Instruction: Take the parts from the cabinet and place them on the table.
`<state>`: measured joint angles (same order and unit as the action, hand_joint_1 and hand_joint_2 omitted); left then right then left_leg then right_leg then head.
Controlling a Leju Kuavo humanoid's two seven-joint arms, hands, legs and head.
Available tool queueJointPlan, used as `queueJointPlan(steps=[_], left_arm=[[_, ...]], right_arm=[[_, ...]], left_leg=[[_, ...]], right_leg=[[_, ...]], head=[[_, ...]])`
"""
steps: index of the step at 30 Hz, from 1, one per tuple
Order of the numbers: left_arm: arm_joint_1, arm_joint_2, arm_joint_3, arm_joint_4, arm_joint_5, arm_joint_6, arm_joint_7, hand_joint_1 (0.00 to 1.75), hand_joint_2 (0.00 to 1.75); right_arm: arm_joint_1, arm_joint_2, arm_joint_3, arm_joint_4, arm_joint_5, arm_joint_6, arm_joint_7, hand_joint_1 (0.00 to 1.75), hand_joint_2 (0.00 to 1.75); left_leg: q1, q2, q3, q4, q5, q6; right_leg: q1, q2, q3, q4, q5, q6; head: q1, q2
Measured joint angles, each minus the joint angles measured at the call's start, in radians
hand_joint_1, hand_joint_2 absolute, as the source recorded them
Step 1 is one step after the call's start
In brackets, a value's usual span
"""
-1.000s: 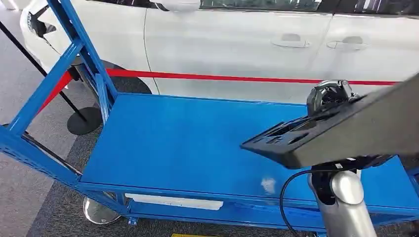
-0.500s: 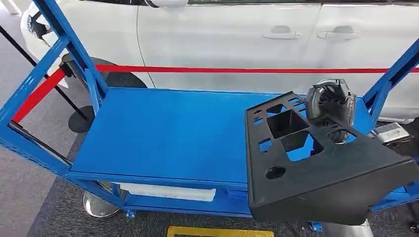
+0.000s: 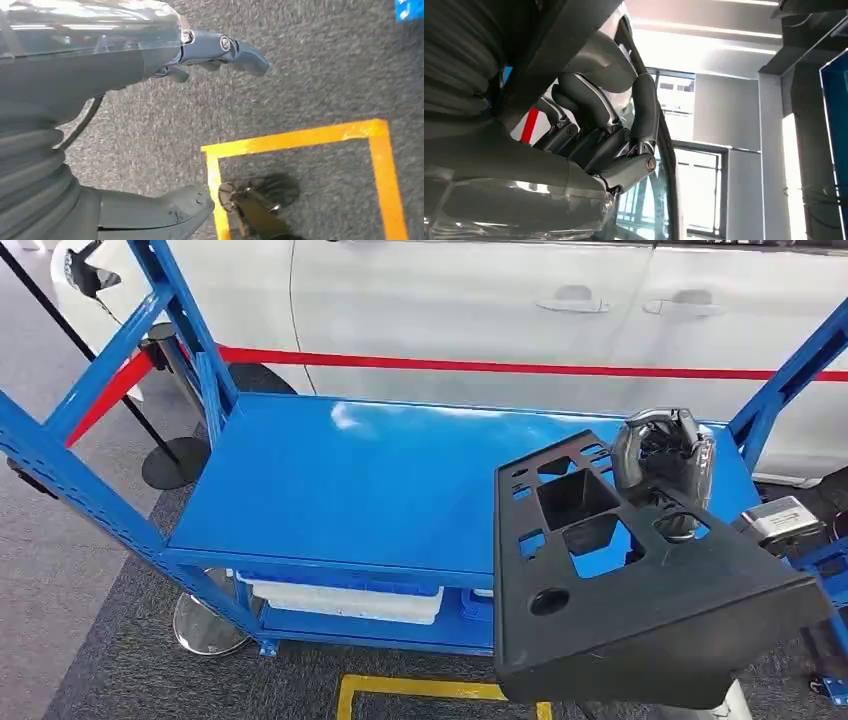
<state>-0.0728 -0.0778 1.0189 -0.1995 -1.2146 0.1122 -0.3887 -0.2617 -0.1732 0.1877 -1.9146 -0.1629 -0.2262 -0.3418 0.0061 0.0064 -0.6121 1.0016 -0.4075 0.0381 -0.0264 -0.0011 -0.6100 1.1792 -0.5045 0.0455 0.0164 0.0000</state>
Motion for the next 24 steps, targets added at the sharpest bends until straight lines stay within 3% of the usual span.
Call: queueJointPlan(steps=[1, 2, 3, 5, 6, 7, 8, 10, 11, 12, 13, 14, 15, 16, 17, 18, 21, 22, 23, 24], left_arm=[[-0.001, 0.000, 0.000, 0.000, -0.001, 0.000, 0.000, 0.00, 1.75], [0.000, 0.000, 0.000, 0.000, -0.002, 0.000, 0.000, 0.00, 1.75], [0.000, 0.000, 0.000, 0.000, -0.003, -0.001, 0.000, 0.00, 1.75], [0.000, 0.000, 0.000, 0.000, -0.005, -0.001, 0.000, 0.00, 1.75], [0.002, 0.002, 0.000, 0.000, -0.010, -0.001, 0.000, 0.00, 1.75], [0.004, 0.006, 0.000, 0.000, -0.011, -0.001, 0.000, 0.00, 1.75], [0.006, 0.007, 0.000, 0.000, -0.012, -0.001, 0.000, 0.00, 1.75], [0.007, 0.007, -0.001, 0.000, -0.015, -0.002, 0.000, 0.00, 1.75], [0.007, 0.007, -0.001, 0.000, -0.015, -0.002, 0.000, 0.00, 1.75], [0.007, 0.007, -0.001, 0.000, -0.015, -0.002, 0.000, 0.00, 1.75], [0.007, 0.007, -0.001, 0.000, -0.018, -0.002, 0.000, 0.00, 1.75], [0.007, 0.008, -0.001, 0.000, -0.018, -0.002, 0.000, 0.00, 1.75], [0.007, 0.009, -0.001, 0.000, -0.018, -0.002, 0.000, 0.00, 1.75], [0.006, 0.010, -0.001, 0.000, -0.018, -0.002, 0.000, 0.00, 1.75], [0.004, 0.011, -0.001, 0.000, -0.020, -0.002, 0.000, 0.00, 1.75], [0.003, 0.013, -0.002, 0.000, -0.021, -0.003, -0.002, 0.00, 1.75], [0.004, 0.013, -0.002, 0.000, -0.024, -0.005, -0.003, 0.00, 1.75], [0.005, 0.012, -0.002, 0.000, -0.025, -0.005, -0.003, 0.00, 1.75], [0.003, 0.012, -0.003, 0.000, -0.027, -0.005, -0.003, 0.00, 1.75], [0.003, 0.013, -0.004, 0.000, -0.028, -0.005, -0.003, 0.00, 1.75]], right_arm=[[0.000, 0.000, 0.000, 0.000, 0.000, 0.000, 0.000, 1.75, 1.75], [-0.003, 0.000, 0.000, 0.000, 0.000, 0.000, 0.000, 1.75, 1.75], [0.000, 0.000, 0.000, -0.001, 0.000, 0.000, -0.001, 1.75, 1.75], [0.000, 0.000, 0.000, 0.000, 0.000, 0.000, -0.001, 1.75, 1.75], [0.001, 0.000, 0.000, 0.000, 0.000, -0.001, -0.002, 1.75, 1.75], [0.001, 0.000, 0.000, 0.000, 0.000, -0.001, -0.002, 1.75, 1.75], [0.002, 0.001, 0.001, 0.000, 0.000, 0.000, -0.002, 1.75, 1.75], [0.003, 0.002, 0.001, 0.000, 0.000, -0.001, -0.003, 1.75, 1.75], [0.003, 0.002, 0.001, 0.000, 0.000, -0.001, -0.003, 1.75, 1.75], [0.003, 0.002, 0.001, 0.000, 0.000, -0.001, -0.003, 1.75, 1.75], [0.005, 0.002, 0.001, 0.000, 0.000, -0.001, -0.003, 1.75, 1.75], [0.007, 0.002, 0.001, 0.000, 0.000, -0.001, -0.003, 1.75, 1.75], [0.007, 0.002, 0.001, 0.000, 0.000, -0.001, -0.003, 1.75, 1.75], [0.007, 0.002, 0.001, 0.000, 0.000, -0.001, -0.003, 1.75, 1.75], [0.007, 0.002, 0.000, 0.000, 0.000, -0.001, -0.003, 1.75, 1.75], [0.006, 0.002, 0.000, 0.000, 0.000, -0.001, -0.003, 1.75, 1.75], [0.002, 0.002, -0.001, 0.000, 0.001, -0.001, -0.003, 1.75, 1.75], [0.001, 0.001, -0.002, 0.000, 0.002, -0.002, -0.003, 1.75, 1.75], [0.001, 0.000, -0.005, 0.000, 0.002, -0.001, -0.003, 1.75, 1.75], [-0.001, 0.000, -0.006, 0.001, 0.003, -0.001, 0.000, 1.75, 1.75]], left_leg=[[0.001, 0.000, -0.010, 0.011, 0.003, -0.004], [-0.003, -0.001, -0.022, 0.019, 0.005, -0.010], [-0.003, -0.002, -0.022, 0.022, 0.010, -0.017], [-0.004, -0.002, -0.026, 0.021, 0.025, -0.030], [-0.004, -0.004, -0.029, 0.020, 0.031, -0.038], [0.002, -0.005, -0.038, 0.033, 0.021, -0.043], [0.002, -0.006, -0.053, 0.061, -0.027, -0.047], [0.005, -0.006, -0.093, 0.202, -0.147, -0.055], [0.005, -0.006, -0.111, 0.277, -0.185, -0.058], [0.005, -0.006, -0.119, 0.334, -0.198, -0.058], [0.005, -0.006, -0.108, 0.345, -0.182, -0.057], [0.005, -0.006, -0.072, 0.312, -0.145, -0.055], [0.005, -0.006, -0.014, 0.234, -0.106, -0.051], [0.005, -0.007, 0.049, 0.146, -0.087, -0.045], [0.003, -0.008, 0.111, 0.052, -0.114, -0.036], [-0.002, -0.009, 0.141, -0.005, -0.129, -0.034], [-0.010, -0.009, 0.124, 0.001, -0.110, -0.021], [0.004, -0.005, 0.118, -0.016, -0.088, -0.010], [0.001, 0.000, 0.112, -0.017, -0.077, -0.002], [0.000, 0.001, 0.097, -0.016, -0.064, 0.007]], right_leg=[[-0.003, -0.001, 0.067, -0.095, 0.014, 0.001], [0.001, 0.000, 0.109, -0.162, -0.023, 0.000], [0.008, 0.004, 0.100, -0.156, -0.012, -0.016], [0.010, 0.005, 0.091, -0.157, -0.007, -0.026], [0.009, 0.005, 0.085, -0.159, 0.000, -0.035], [0.001, 0.000, 0.077, -0.163, 0.014, -0.047], [0.002, -0.001, 0.064, -0.164, 0.023, -0.057], [0.005, -0.001, 0.037, -0.162, 0.044, -0.063], [0.007, -0.001, 0.022, -0.161, 0.054, -0.064], [0.008, -0.001, 0.007, -0.158, 0.064, -0.063], [0.008, -0.001, -0.007, -0.155, 0.072, -0.062], [0.009, -0.001, -0.020, -0.153, 0.081, -0.060], [0.009, -0.001, -0.032, -0.150, 0.089, -0.057], [0.010, 0.001, -0.041, -0.148, 0.098, -0.053], [0.011, 0.000, -0.046, -0.147, 0.105, -0.049], [0.013, 0.000, -0.049, -0.146, 0.113, -0.041], [0.008, -0.001, -0.046, -0.161, 0.139, -0.022], [0.010, 0.001, -0.052, -0.156, 0.136, -0.014], [0.007, 0.003, -0.062, -0.136, 0.095, -0.012], [0.007, 0.003, -0.079, -0.084, 0.029, -0.010]], head=[[0.001, 0.000], [0.002, 0.000], [0.000, 0.000], [0.004, 0.000], [0.004, 0.000], [0.005, 0.000], [0.002, 0.000], [-0.005, 0.000], [-0.005, 0.000], [-0.006, 0.000], [-0.006, 0.000], [-0.006, 0.000], [-0.007, 0.000], [-0.006, 0.000], [-0.007, 0.000], [-0.005, 0.000], [-0.010, 0.000], [-0.011, 0.000], [-0.009, 0.000], [-0.004, 0.000]])
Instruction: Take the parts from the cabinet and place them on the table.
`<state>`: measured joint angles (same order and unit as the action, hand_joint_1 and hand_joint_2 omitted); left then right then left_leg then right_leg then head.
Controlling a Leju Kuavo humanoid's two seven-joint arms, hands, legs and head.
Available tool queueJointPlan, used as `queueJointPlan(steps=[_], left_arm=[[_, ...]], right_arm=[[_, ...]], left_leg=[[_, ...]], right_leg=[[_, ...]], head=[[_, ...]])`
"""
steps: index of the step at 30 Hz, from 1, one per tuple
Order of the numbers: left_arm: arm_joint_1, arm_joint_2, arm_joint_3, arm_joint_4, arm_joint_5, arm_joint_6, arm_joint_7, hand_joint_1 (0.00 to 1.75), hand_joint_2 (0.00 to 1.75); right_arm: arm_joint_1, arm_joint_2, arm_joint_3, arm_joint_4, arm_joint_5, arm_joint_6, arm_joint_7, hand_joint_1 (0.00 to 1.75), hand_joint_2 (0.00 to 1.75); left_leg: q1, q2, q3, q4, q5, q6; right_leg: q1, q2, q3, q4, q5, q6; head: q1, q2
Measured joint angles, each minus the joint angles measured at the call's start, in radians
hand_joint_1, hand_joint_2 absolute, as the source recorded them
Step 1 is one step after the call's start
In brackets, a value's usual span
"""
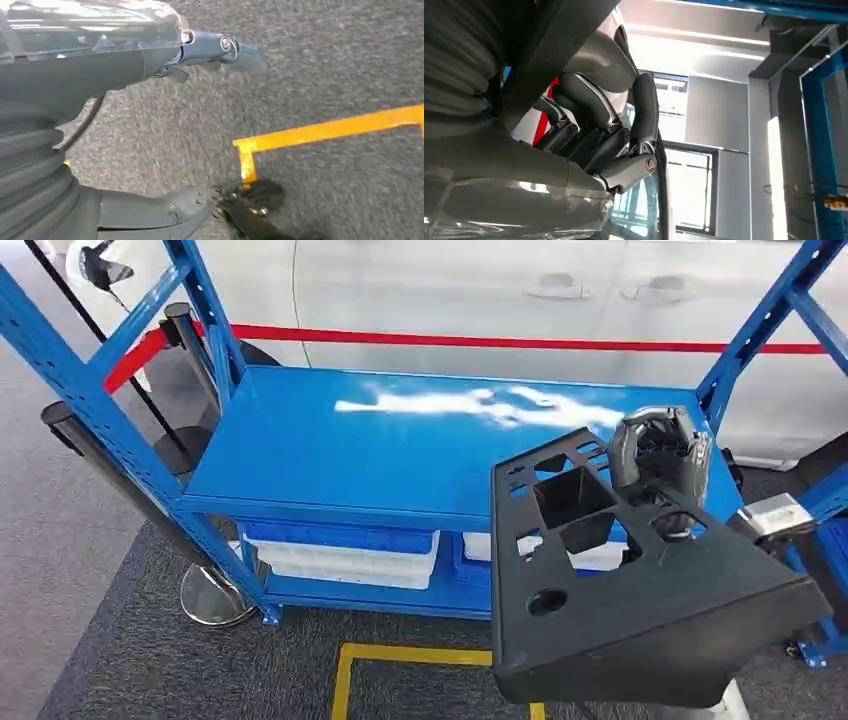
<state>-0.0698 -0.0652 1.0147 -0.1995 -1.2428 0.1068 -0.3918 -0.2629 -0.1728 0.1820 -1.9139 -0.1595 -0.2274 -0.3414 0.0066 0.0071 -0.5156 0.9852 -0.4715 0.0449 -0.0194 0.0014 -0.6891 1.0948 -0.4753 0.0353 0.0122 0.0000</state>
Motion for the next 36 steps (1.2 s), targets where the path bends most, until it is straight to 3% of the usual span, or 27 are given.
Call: queueJointPlan(steps=[2, 3, 4, 5, 7, 8, 9, 12, 13, 14, 15, 17, 18, 19, 20, 22, 23, 24, 25, 28, 29, 30, 32, 33, 34, 35, 36], left_arm=[[0.001, 0.000, -0.002, 0.000, -0.001, 0.000, 0.000, 0.00, 1.75], [0.001, 0.000, -0.003, 0.000, -0.001, 0.000, 0.000, 0.00, 1.75], [0.002, 0.000, -0.004, 0.000, -0.002, 0.000, 0.000, 0.00, 1.75], [0.002, 0.000, -0.005, 0.000, -0.003, 0.000, 0.000, 0.00, 1.75], [0.002, 0.000, -0.006, 0.000, -0.007, 0.000, 0.000, 0.00, 1.75], [0.002, 0.000, -0.008, 0.000, -0.007, 0.000, 0.000, 0.00, 1.75], [0.001, 0.000, -0.008, 0.000, -0.008, 0.000, 0.000, 0.00, 1.75], [0.003, 0.000, -0.011, 0.000, -0.011, 0.000, 0.000, 0.00, 1.75], [0.007, 0.001, -0.011, 0.000, -0.012, 0.000, 0.000, 0.00, 1.75], [0.006, 0.004, -0.011, 0.000, -0.013, 0.000, 0.000, 0.00, 1.75], [0.007, 0.004, -0.011, 0.000, -0.013, 0.000, 0.000, 0.00, 1.75], [0.008, 0.004, -0.011, 0.000, -0.013, -0.002, -0.001, 0.00, 1.75], [0.008, 0.004, -0.011, 0.000, -0.013, -0.002, -0.003, 0.00, 1.75], [0.008, 0.005, -0.011, 0.000, -0.013, -0.002, -0.003, 0.00, 1.75], [0.008, 0.006, -0.011, 0.000, -0.013, -0.002, -0.003, 0.00, 1.75], [0.007, 0.008, -0.011, 0.000, -0.013, -0.002, -0.003, 0.00, 1.75], [0.005, 0.008, -0.011, 0.000, -0.013, -0.002, -0.003, 0.00, 1.75], [0.003, 0.009, -0.011, 0.000, -0.013, -0.002, -0.003, 0.00, 1.75], [0.002, 0.010, -0.011, 0.000, -0.013, -0.001, -0.003, 0.00, 1.75], [0.003, 0.011, -0.011, 0.000, -0.011, -0.001, -0.001, 0.00, 1.75], [0.002, 0.011, -0.011, 0.000, -0.012, -0.001, 0.000, 0.00, 1.75], [0.001, 0.011, -0.011, 0.000, -0.013, 0.000, 0.001, 0.00, 1.75], [0.001, 0.012, -0.011, 0.000, -0.014, 0.002, 0.002, 0.00, 1.75], [0.002, 0.012, -0.011, 0.000, -0.015, 0.003, 0.002, 0.00, 1.75], [0.002, 0.012, -0.011, 0.000, -0.015, 0.004, 0.002, 0.00, 1.75], [0.003, 0.012, -0.011, 0.000, -0.015, 0.004, 0.002, 0.00, 1.75], [0.003, 0.012, -0.011, 0.000, -0.015, 0.004, 0.002, 0.00, 1.75]], right_arm=[[0.000, 0.000, -0.003, 0.001, 0.000, 0.000, 0.002, 1.75, 1.75], [0.000, 0.000, -0.003, 0.002, 0.000, 0.000, 0.002, 1.75, 1.75], [0.001, 0.000, -0.003, 0.004, 0.000, 0.000, 0.003, 1.75, 1.75], [0.001, 0.000, -0.003, 0.005, 0.000, 0.000, 0.003, 1.75, 1.75], [0.000, 0.000, -0.003, 0.005, 0.000, 0.000, 0.005, 1.75, 1.75], [-0.002, 0.000, -0.003, 0.005, 0.001, 0.000, 0.005, 1.75, 1.75], [-0.006, 0.000, -0.002, 0.005, 0.002, 0.001, 0.006, 1.75, 1.75], [-0.009, 0.000, -0.003, 0.006, 0.004, 0.001, 0.006, 1.75, 1.75], [-0.008, 0.000, -0.003, 0.006, 0.005, 0.001, 0.006, 1.75, 1.75], [-0.013, 0.000, -0.002, 0.007, 0.007, 0.001, 0.006, 1.75, 1.75], [-0.013, 0.000, -0.002, 0.007, 0.008, 0.001, 0.006, 1.75, 1.75], [-0.013, 0.000, -0.002, 0.007, 0.014, 0.001, 0.006, 1.75, 1.75], [-0.013, 0.000, -0.002, 0.007, 0.017, 0.000, 0.006, 1.75, 1.75], [-0.013, 0.000, -0.002, 0.007, 0.019, 0.000, 0.006, 1.75, 1.75], [-0.013, 0.000, -0.001, 0.007, 0.021, 0.000, 0.006, 1.75, 1.75], [-0.013, 0.000, -0.001, 0.007, 0.022, 0.000, 0.006, 1.75, 1.75], [-0.014, 0.000, -0.001, 0.007, 0.024, 0.000, 0.006, 1.75, 1.75], [-0.016, 0.000, -0.001, 0.007, 0.026, 0.000, 0.007, 1.75, 1.75], [-0.020, 0.000, 0.000, 0.007, 0.030, 0.000, 0.009, 1.75, 1.75], [-0.034, 0.000, 0.003, 0.007, 0.039, -0.001, 0.016, 1.75, 1.75], [-0.036, 0.000, 0.004, 0.008, 0.043, -0.002, 0.017, 1.75, 1.75], [-0.038, 0.000, 0.005, 0.008, 0.045, -0.003, 0.019, 1.75, 1.75], [-0.037, 0.000, 0.006, 0.008, 0.047, -0.006, 0.021, 1.75, 1.75], [-0.035, 0.000, 0.006, 0.008, 0.048, -0.006, 0.021, 1.75, 1.75], [-0.033, 0.000, 0.006, 0.008, 0.050, -0.007, 0.021, 1.75, 1.75], [-0.031, 0.000, 0.006, 0.008, 0.050, -0.008, 0.021, 1.75, 1.75], [-0.029, 0.000, 0.006, 0.007, 0.050, -0.010, 0.020, 1.75, 1.75]], left_leg=[[-0.003, 0.000, -0.031, 0.002, 0.022, 0.002], [-0.005, 0.001, -0.048, 0.004, 0.034, 0.001], [-0.006, 0.001, -0.065, 0.007, 0.044, -0.001], [-0.006, 0.001, -0.080, 0.011, 0.052, -0.002], [-0.006, 0.001, -0.106, 0.023, 0.065, -0.008], [-0.006, 0.001, -0.114, 0.031, 0.069, -0.012], [-0.012, -0.001, -0.125, 0.039, 0.075, -0.017], [-0.007, 0.000, -0.126, 0.029, 0.101, -0.036], [-0.013, -0.002, -0.131, 0.029, 0.106, -0.044], [-0.006, -0.006, -0.140, 0.047, 0.072, -0.049], [-0.005, -0.006, -0.158, 0.089, 0.016, -0.054], [0.000, -0.005, -0.201, 0.241, -0.098, -0.064], [0.002, -0.005, -0.216, 0.313, -0.123, -0.068], [0.003, -0.005, -0.216, 0.348, -0.117, -0.070], [0.004, -0.005, -0.193, 0.341, -0.085, -0.070], [0.004, -0.006, -0.096, 0.218, -0.019, -0.065], [0.004, -0.007, -0.025, 0.125, -0.017, -0.059], [-0.002, -0.008, 0.034, 0.039, -0.052, -0.053], [-0.003, -0.009, 0.042, 0.017, -0.055, -0.048], [-0.005, -0.009, 0.020, 0.014, -0.033, -0.029], [0.002, -0.002, 0.012, 0.008, -0.017, -0.018], [0.000, -0.001, 0.000, 0.008, -0.004, -0.008], [-0.002, 0.000, -0.034, 0.009, 0.021, -0.002], [-0.004, 0.000, -0.051, 0.010, 0.034, -0.002], [-0.006, 0.000, -0.068, 0.012, 0.045, -0.003], [-0.007, 0.000, -0.084, 0.014, 0.055, -0.004], [-0.008, 0.000, -0.101, 0.018, 0.065, -0.006]], right_leg=[[-0.002, -0.001, -0.038, 0.146, -0.101, 0.008], [-0.002, -0.001, -0.049, 0.210, -0.119, 0.010], [-0.002, -0.001, -0.040, 0.235, -0.100, 0.011], [-0.002, -0.001, -0.013, 0.216, -0.065, 0.010], [-0.002, -0.001, 0.097, 0.077, -0.005, 0.004], [-0.002, -0.001, 0.160, -0.010, -0.016, -0.001], [0.007, -0.001, 0.201, -0.084, -0.052, -0.007], [0.013, 0.000, 0.187, -0.085, -0.042, -0.025], [0.003, -0.001, 0.183, -0.094, -0.027, -0.036], [0.001, -0.008, 0.174, -0.095, -0.015, -0.043], [0.000, -0.008, 0.161, -0.095, -0.006, -0.055], [0.002, -0.008, 0.133, -0.093, 0.017, -0.056], [0.003, -0.008, 0.116, -0.091, 0.028, -0.055], [0.003, -0.008, 0.101, -0.090, 0.038, -0.053], [0.003, -0.008, 0.085, -0.086, 0.049, -0.051], [0.003, -0.007, 0.058, -0.079, 0.065, -0.045], [0.003, -0.007, 0.050, -0.073, 0.072, -0.041], [0.007, -0.006, 0.041, -0.068, 0.077, -0.034], [0.007, -0.008, 0.040, -0.067, 0.085, -0.027], [0.007, -0.008, 0.038, -0.077, 0.113, -0.006], [0.001, -0.005, 0.031, -0.072, 0.095, -0.003], [0.002, -0.004, 0.011, -0.037, 0.037, -0.001], [0.000, -0.004, -0.034, 0.109, -0.086, 0.004], [0.000, -0.004, -0.048, 0.179, -0.118, 0.007], [0.000, -0.004, -0.051, 0.224, -0.119, 0.007], [0.000, -0.004, -0.037, 0.232, -0.090, 0.007], [0.001, -0.004, -0.003, 0.204, -0.048, 0.005]], head=[[0.001, 0.000], [0.001, 0.000], [0.001, 0.000], [0.001, 0.000], [0.001, 0.000], [0.001, 0.000], [0.002, 0.000], [0.004, 0.000], [0.004, 0.000], [0.006, 0.000], [0.000, 0.000], [-0.003, 0.000], [-0.004, 0.000], [-0.004, 0.000], [-0.005, 0.000], [-0.005, 0.000], [-0.005, 0.000], [-0.005, 0.000], [-0.003, 0.000], [-0.003, 0.000], [-0.005, 0.000], [-0.002, 0.000], [0.002, 0.000], [0.002, 0.000], [0.003, 0.000], [0.003, 0.000], [0.002, 0.000]])
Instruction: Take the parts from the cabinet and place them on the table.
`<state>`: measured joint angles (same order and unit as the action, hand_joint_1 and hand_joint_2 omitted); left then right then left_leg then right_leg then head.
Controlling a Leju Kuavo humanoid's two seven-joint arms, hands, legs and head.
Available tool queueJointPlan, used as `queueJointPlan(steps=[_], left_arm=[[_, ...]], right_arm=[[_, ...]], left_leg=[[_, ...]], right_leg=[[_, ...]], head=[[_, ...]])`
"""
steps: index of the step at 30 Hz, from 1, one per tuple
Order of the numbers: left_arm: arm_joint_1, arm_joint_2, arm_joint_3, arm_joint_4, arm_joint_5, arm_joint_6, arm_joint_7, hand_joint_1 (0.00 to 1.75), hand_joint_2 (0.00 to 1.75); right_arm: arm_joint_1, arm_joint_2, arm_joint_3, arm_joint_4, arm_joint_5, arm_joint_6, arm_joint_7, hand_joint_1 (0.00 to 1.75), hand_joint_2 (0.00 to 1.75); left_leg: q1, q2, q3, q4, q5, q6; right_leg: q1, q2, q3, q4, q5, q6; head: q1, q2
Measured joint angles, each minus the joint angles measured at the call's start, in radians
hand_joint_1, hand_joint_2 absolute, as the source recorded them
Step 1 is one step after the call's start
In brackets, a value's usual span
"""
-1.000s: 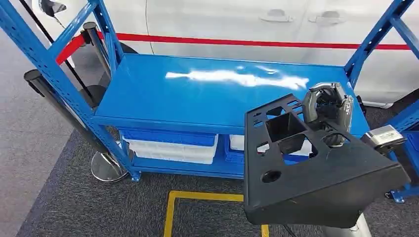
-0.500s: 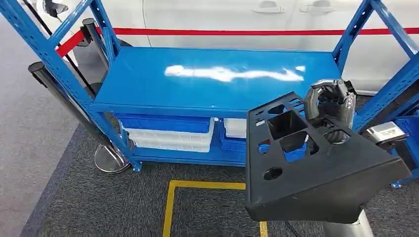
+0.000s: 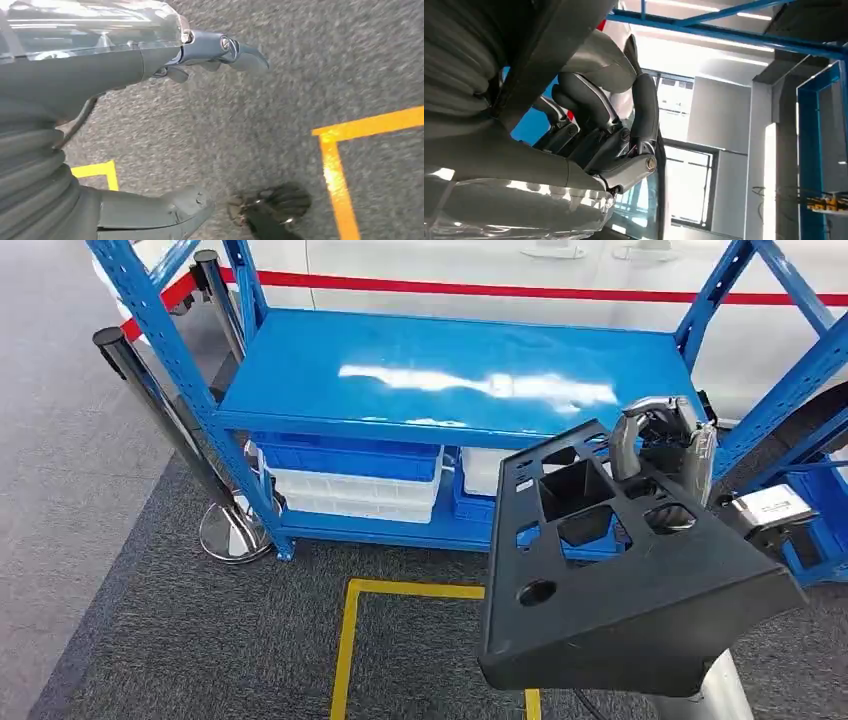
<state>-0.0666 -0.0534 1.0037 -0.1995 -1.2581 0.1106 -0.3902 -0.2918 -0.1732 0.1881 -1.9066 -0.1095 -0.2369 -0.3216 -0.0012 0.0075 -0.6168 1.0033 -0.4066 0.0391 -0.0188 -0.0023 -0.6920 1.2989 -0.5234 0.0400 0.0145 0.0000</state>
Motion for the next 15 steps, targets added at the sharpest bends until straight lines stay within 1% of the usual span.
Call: queueJointPlan(steps=[1, 2, 3, 4, 5, 6, 7, 8, 9, 10, 11, 12, 13, 14, 15], left_arm=[[0.000, 0.000, 0.000, 0.000, -0.001, 0.000, 0.000, 0.00, 1.75], [0.000, 0.000, 0.000, 0.000, -0.001, 0.000, 0.000, 0.00, 1.75], [0.000, -0.002, 0.000, 0.000, -0.001, 0.000, -0.001, 0.00, 1.75], [0.000, -0.002, 0.000, 0.000, -0.001, 0.000, -0.002, 0.00, 1.75], [0.001, -0.002, 0.000, 0.000, -0.001, 0.000, -0.002, 0.00, 1.75], [0.001, -0.002, 0.000, 0.000, -0.001, 0.000, -0.002, 0.00, 1.75], [0.003, -0.002, 0.000, 0.000, -0.001, 0.000, -0.002, 0.00, 1.75], [0.005, 0.000, 0.000, 0.000, -0.001, 0.000, -0.002, 0.00, 1.75], [0.005, 0.000, 0.000, 0.000, -0.001, 0.000, -0.002, 0.00, 1.75], [0.007, -0.001, 0.000, 0.000, -0.001, 0.000, -0.001, 0.00, 1.75], [0.007, -0.001, 0.000, 0.000, -0.001, 0.000, -0.001, 0.00, 1.75], [0.007, -0.001, 0.000, 0.000, -0.001, 0.000, -0.001, 0.00, 1.75], [0.007, -0.001, 0.000, 0.000, -0.002, 0.000, 0.000, 0.00, 1.75], [0.007, -0.001, 0.000, 0.000, -0.002, 0.001, 0.000, 0.00, 1.75], [0.007, -0.001, 0.000, 0.000, -0.003, 0.002, 0.000, 0.00, 1.75]], right_arm=[[0.001, 0.000, 0.000, 0.000, 0.000, -0.002, -0.001, 1.75, 1.75], [0.001, 0.000, 0.000, -0.001, 0.001, -0.002, -0.003, 1.75, 1.75], [0.000, -0.001, 0.000, -0.006, 0.001, -0.002, -0.003, 1.75, 1.75], [0.001, -0.001, 0.000, -0.011, 0.003, -0.002, -0.005, 1.75, 1.75], [0.003, -0.001, 0.000, -0.013, 0.003, -0.002, -0.006, 1.75, 1.75], [0.003, -0.002, 0.000, -0.015, 0.003, -0.002, -0.009, 1.75, 1.75], [0.008, -0.002, 0.000, -0.017, 0.005, -0.002, -0.011, 1.75, 1.75], [0.013, -0.002, 0.001, -0.017, 0.007, -0.002, -0.014, 1.75, 1.75], [0.015, -0.002, 0.001, -0.019, 0.008, -0.002, -0.015, 1.75, 1.75], [0.019, -0.002, 0.002, -0.021, 0.010, -0.002, -0.017, 1.75, 1.75], [0.025, -0.002, 0.002, -0.024, 0.012, -0.002, -0.019, 1.75, 1.75], [0.030, -0.002, 0.002, -0.026, 0.014, -0.002, -0.020, 1.75, 1.75], [0.035, -0.002, 0.002, -0.026, 0.017, -0.002, -0.022, 1.75, 1.75], [0.044, -0.002, 0.002, -0.026, 0.019, -0.002, -0.025, 1.75, 1.75], [0.053, -0.002, 0.002, -0.029, 0.021, -0.002, -0.029, 1.75, 1.75]], left_leg=[[0.000, 0.000, -0.017, 0.005, 0.009, -0.003], [0.000, 0.000, -0.028, 0.011, 0.017, -0.006], [-0.002, -0.001, -0.036, 0.017, 0.023, -0.011], [-0.004, -0.001, -0.039, 0.020, 0.030, -0.016], [-0.003, 0.000, -0.037, 0.014, 0.040, -0.022], [-0.001, 0.000, -0.038, 0.011, 0.049, -0.028], [-0.002, 0.000, -0.039, 0.005, 0.060, -0.034], [-0.002, -0.003, -0.046, 0.009, 0.056, -0.039], [-0.001, -0.006, -0.060, 0.034, 0.007, -0.044], [0.002, -0.006, -0.077, 0.086, -0.056, -0.049], [0.006, -0.006, -0.096, 0.161, -0.117, -0.055], [0.008, -0.005, -0.113, 0.242, -0.162, -0.059], [0.010, -0.005, -0.121, 0.306, -0.176, -0.063], [0.011, -0.005, -0.111, 0.330, -0.155, -0.066], [0.012, -0.005, -0.083, 0.314, -0.119, -0.066]], right_leg=[[0.002, 0.000, 0.057, -0.067, 0.034, -0.005], [0.004, 0.000, 0.122, -0.150, 0.041, -0.011], [0.010, -0.001, 0.190, -0.244, 0.004, -0.021], [0.012, -0.001, 0.216, -0.300, -0.018, -0.025], [0.016, -0.001, 0.208, -0.291, -0.006, -0.028], [0.018, 0.000, 0.205, -0.292, -0.004, -0.032], [0.018, 0.000, 0.199, -0.294, 0.007, -0.041], [0.004, -0.004, 0.192, -0.303, 0.023, -0.051], [0.005, -0.007, 0.178, -0.303, 0.035, -0.060], [0.005, -0.007, 0.163, -0.303, 0.047, -0.067], [0.006, -0.007, 0.148, -0.302, 0.059, -0.068], [0.007, -0.007, 0.131, -0.301, 0.072, -0.068], [0.007, -0.007, 0.115, -0.299, 0.084, -0.066], [0.007, -0.007, 0.098, -0.297, 0.095, -0.064], [0.007, -0.007, 0.083, -0.294, 0.104, -0.061]], head=[[0.000, 0.000], [0.000, 0.000], [0.000, 0.000], [-0.001, 0.000], [0.001, 0.000], [0.004, 0.000], [0.004, 0.000], [0.006, 0.000], [0.004, 0.000], [-0.004, 0.000], [-0.007, 0.000], [-0.007, 0.000], [-0.008, 0.000], [-0.008, 0.000], [-0.008, 0.000]])
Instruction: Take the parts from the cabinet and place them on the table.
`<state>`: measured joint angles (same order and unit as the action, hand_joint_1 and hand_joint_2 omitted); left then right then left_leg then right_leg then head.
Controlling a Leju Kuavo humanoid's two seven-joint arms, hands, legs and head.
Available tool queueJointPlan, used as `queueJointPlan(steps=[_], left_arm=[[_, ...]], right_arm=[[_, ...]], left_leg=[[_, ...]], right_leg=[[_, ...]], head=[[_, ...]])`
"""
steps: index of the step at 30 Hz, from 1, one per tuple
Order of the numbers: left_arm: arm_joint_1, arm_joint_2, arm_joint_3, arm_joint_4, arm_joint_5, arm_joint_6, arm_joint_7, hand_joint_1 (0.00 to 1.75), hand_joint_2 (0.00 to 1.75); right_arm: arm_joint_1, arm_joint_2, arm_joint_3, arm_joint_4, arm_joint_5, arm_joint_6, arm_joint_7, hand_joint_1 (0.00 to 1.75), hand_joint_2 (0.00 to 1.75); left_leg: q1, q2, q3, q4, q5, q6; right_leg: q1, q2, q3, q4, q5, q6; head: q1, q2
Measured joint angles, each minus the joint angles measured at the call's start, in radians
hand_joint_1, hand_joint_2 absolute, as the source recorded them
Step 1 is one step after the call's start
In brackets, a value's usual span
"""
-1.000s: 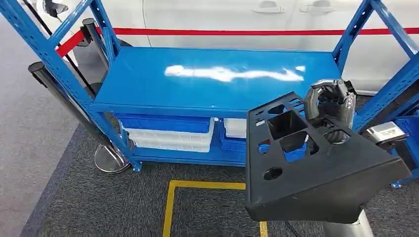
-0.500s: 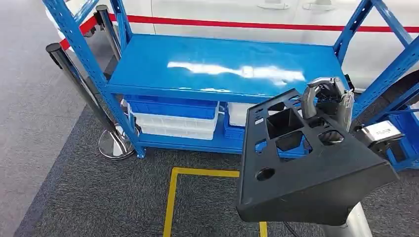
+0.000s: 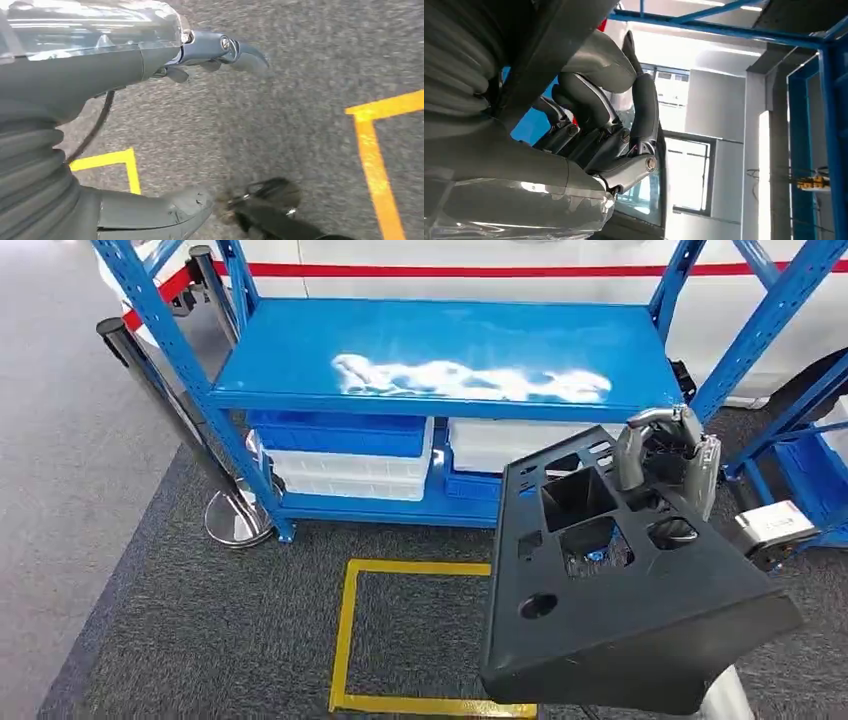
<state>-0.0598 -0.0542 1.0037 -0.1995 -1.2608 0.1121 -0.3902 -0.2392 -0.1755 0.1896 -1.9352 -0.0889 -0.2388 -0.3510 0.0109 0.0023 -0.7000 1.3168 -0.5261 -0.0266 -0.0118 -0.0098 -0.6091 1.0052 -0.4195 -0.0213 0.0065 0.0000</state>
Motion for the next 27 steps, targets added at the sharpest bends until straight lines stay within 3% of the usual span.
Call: queueJointPlan(steps=[1, 2, 3, 4, 7, 8, 9, 10, 12, 13, 14, 15, 17, 18, 19, 20, 22, 23, 24, 25, 27], left_arm=[[0.000, 0.000, 0.000, 0.000, 0.000, 0.001, 0.000, 0.00, 1.75], [-0.001, 0.000, 0.000, 0.000, -0.001, 0.002, 0.000, 0.00, 1.75], [-0.002, 0.000, 0.000, 0.000, -0.003, 0.002, -0.001, 0.00, 1.75], [-0.003, 0.002, 0.000, 0.000, -0.005, 0.002, -0.002, 0.00, 1.75], [-0.002, 0.001, 0.000, 0.000, -0.007, 0.002, -0.004, 0.00, 1.75], [0.000, 0.001, 0.000, 0.000, -0.007, 0.002, -0.004, 0.00, 1.75], [-0.002, 0.000, 0.000, 0.000, -0.007, 0.001, -0.005, 0.00, 1.75], [-0.002, 0.000, 0.000, 0.000, -0.007, 0.002, -0.005, 0.00, 1.75], [-0.001, 0.000, 0.000, 0.000, -0.007, 0.002, -0.005, 0.00, 1.75], [-0.001, 0.000, 0.000, 0.000, -0.007, 0.002, -0.005, 0.00, 1.75], [-0.001, 0.000, 0.000, 0.000, -0.006, 0.000, -0.005, 0.00, 1.75], [0.000, 0.000, 0.000, 0.000, -0.006, -0.003, -0.005, 0.00, 1.75], [0.002, 0.000, 0.000, 0.000, -0.006, -0.005, -0.004, 0.00, 1.75], [0.002, 0.000, 0.000, 0.000, -0.006, -0.005, -0.003, 0.00, 1.75], [0.002, 0.000, 0.000, 0.000, -0.006, -0.005, -0.001, 0.00, 1.75], [0.003, 0.000, 0.000, 0.000, -0.006, -0.005, -0.001, 0.00, 1.75], [0.005, 0.000, 0.001, 0.000, -0.007, -0.005, 0.001, 0.00, 1.75], [0.007, 0.000, 0.001, 0.000, -0.007, -0.005, 0.001, 0.00, 1.75], [0.007, 0.003, 0.002, 0.000, -0.007, -0.005, 0.001, 0.00, 1.75], [0.007, 0.003, 0.003, 0.000, -0.007, -0.006, 0.001, 0.00, 1.75], [0.007, 0.003, 0.003, 0.000, -0.007, -0.008, 0.000, 0.00, 1.75]], right_arm=[[0.007, 0.000, 0.000, -0.003, 0.001, 0.000, -0.003, 1.75, 1.75], [0.014, 0.000, 0.000, -0.006, 0.002, -0.002, -0.006, 1.75, 1.75], [0.017, 0.000, 0.000, -0.011, 0.003, -0.005, -0.008, 1.75, 1.75], [0.020, -0.001, 0.000, -0.015, 0.003, -0.006, -0.009, 1.75, 1.75], [0.023, -0.004, -0.001, -0.019, 0.003, -0.007, -0.008, 1.75, 1.75], [0.026, -0.006, -0.001, -0.020, 0.003, -0.008, -0.008, 1.75, 1.75], [0.029, -0.009, -0.001, -0.020, 0.003, -0.008, -0.008, 1.75, 1.75], [0.028, -0.013, -0.002, -0.021, 0.003, -0.008, -0.006, 1.75, 1.75], [0.029, -0.014, -0.004, -0.022, 0.004, -0.013, -0.007, 1.75, 1.75], [0.032, -0.014, -0.004, -0.022, 0.010, -0.015, -0.009, 1.75, 1.75], [0.036, -0.014, -0.004, -0.022, 0.018, -0.018, -0.009, 1.75, 1.75], [0.039, -0.014, -0.004, -0.022, 0.020, -0.021, -0.010, 1.75, 1.75], [0.047, -0.014, -0.008, -0.022, 0.021, -0.027, -0.013, 1.75, 1.75], [0.050, -0.014, -0.012, -0.022, 0.021, -0.029, -0.016, 1.75, 1.75], [0.052, -0.014, -0.015, -0.024, 0.023, -0.033, -0.021, 1.75, 1.75], [0.060, -0.014, -0.019, -0.028, 0.030, -0.041, -0.032, 1.75, 1.75], [0.070, -0.014, -0.030, -0.035, 0.052, -0.062, -0.052, 1.75, 1.75], [0.072, -0.011, -0.030, -0.036, 0.060, -0.071, -0.057, 1.75, 1.75], [0.070, -0.005, -0.030, -0.040, 0.066, -0.076, -0.060, 1.75, 1.75], [0.071, 0.000, -0.031, -0.044, 0.070, -0.082, -0.061, 1.75, 1.75], [0.072, 0.008, -0.031, -0.050, 0.073, -0.088, -0.062, 1.75, 1.75]], left_leg=[[0.000, 0.000, 0.044, -0.050, 0.036, 0.002], [0.000, -0.001, 0.115, -0.141, 0.055, 0.008], [0.000, -0.003, 0.184, -0.235, 0.037, 0.016], [-0.007, -0.003, 0.237, -0.324, 0.001, 0.020], [-0.014, -0.004, 0.224, -0.329, 0.014, 0.031], [-0.004, -0.002, 0.219, -0.343, 0.031, 0.043], [-0.003, 0.006, 0.216, -0.344, 0.044, 0.049], [-0.003, 0.006, 0.200, -0.343, 0.055, 0.060], [-0.005, 0.007, 0.167, -0.340, 0.077, 0.063], [-0.006, 0.008, 0.151, -0.337, 0.088, 0.062], [-0.007, 0.008, 0.132, -0.334, 0.098, 0.061], [-0.007, 0.009, 0.115, -0.329, 0.107, 0.059], [-0.006, 0.009, 0.087, -0.317, 0.120, 0.053], [-0.007, 0.008, 0.078, -0.310, 0.125, 0.049], [-0.013, 0.006, 0.066, -0.302, 0.130, 0.043], [-0.011, 0.007, 0.064, -0.305, 0.140, 0.037], [-0.009, 0.007, 0.060, -0.309, 0.156, 0.025], [-0.015, 0.005, 0.057, -0.310, 0.164, 0.017], [-0.009, 0.002, 0.049, -0.298, 0.137, 0.013], [-0.008, 0.002, 0.034, -0.259, 0.084, 0.007], [-0.003, 0.002, -0.007, -0.106, -0.028, 0.001]], right_leg=[[0.000, 0.000, -0.015, 0.004, 0.009, 0.003], [0.000, 0.001, -0.028, 0.009, 0.018, 0.006], [-0.001, 0.002, -0.036, 0.015, 0.024, 0.010], [0.003, 0.002, -0.043, 0.019, 0.031, 0.018], [-0.002, 0.000, -0.041, 0.006, 0.060, 0.037], [0.002, 0.002, -0.045, 0.004, 0.063, 0.046], [-0.004, 0.008, -0.053, 0.022, 0.028, 0.049], [-0.004, 0.008, -0.069, 0.069, -0.035, 0.051], [-0.004, 0.009, -0.113, 0.219, -0.141, 0.058], [-0.004, 0.009, -0.128, 0.286, -0.165, 0.060], [-0.004, 0.009, -0.124, 0.320, -0.155, 0.062], [-0.004, 0.009, -0.099, 0.305, -0.124, 0.062], [-0.005, 0.008, 0.004, 0.177, -0.062, 0.058], [-0.005, 0.008, 0.067, 0.090, -0.063, 0.055], [0.003, 0.009, 0.110, 0.015, -0.097, 0.048], [0.005, 0.010, 0.110, 0.008, -0.100, 0.036], [0.009, 0.011, 0.097, 0.008, -0.089, 0.027], [0.002, 0.009, 0.089, 0.001, -0.078, 0.015], [-0.002, 0.004, 0.084, -0.001, -0.066, 0.005], [-0.003, 0.005, 0.073, -0.001, -0.057, -0.005], [0.001, 0.005, 0.049, 0.001, -0.039, -0.013]], head=[[0.000, 0.000], [0.000, 0.000], [0.000, 0.000], [0.000, 0.000], [-0.002, 0.000], [0.000, 0.000], [-0.002, 0.000], [0.005, 0.000], [0.007, 0.000], [0.007, 0.000], [0.007, 0.000], [0.007, 0.000], [0.007, 0.000], [0.008, 0.000], [0.009, 0.000], [0.005, 0.000], [0.011, 0.000], [0.011, 0.000], [0.012, 0.000], [0.006, 0.000], [0.003, 0.000]])
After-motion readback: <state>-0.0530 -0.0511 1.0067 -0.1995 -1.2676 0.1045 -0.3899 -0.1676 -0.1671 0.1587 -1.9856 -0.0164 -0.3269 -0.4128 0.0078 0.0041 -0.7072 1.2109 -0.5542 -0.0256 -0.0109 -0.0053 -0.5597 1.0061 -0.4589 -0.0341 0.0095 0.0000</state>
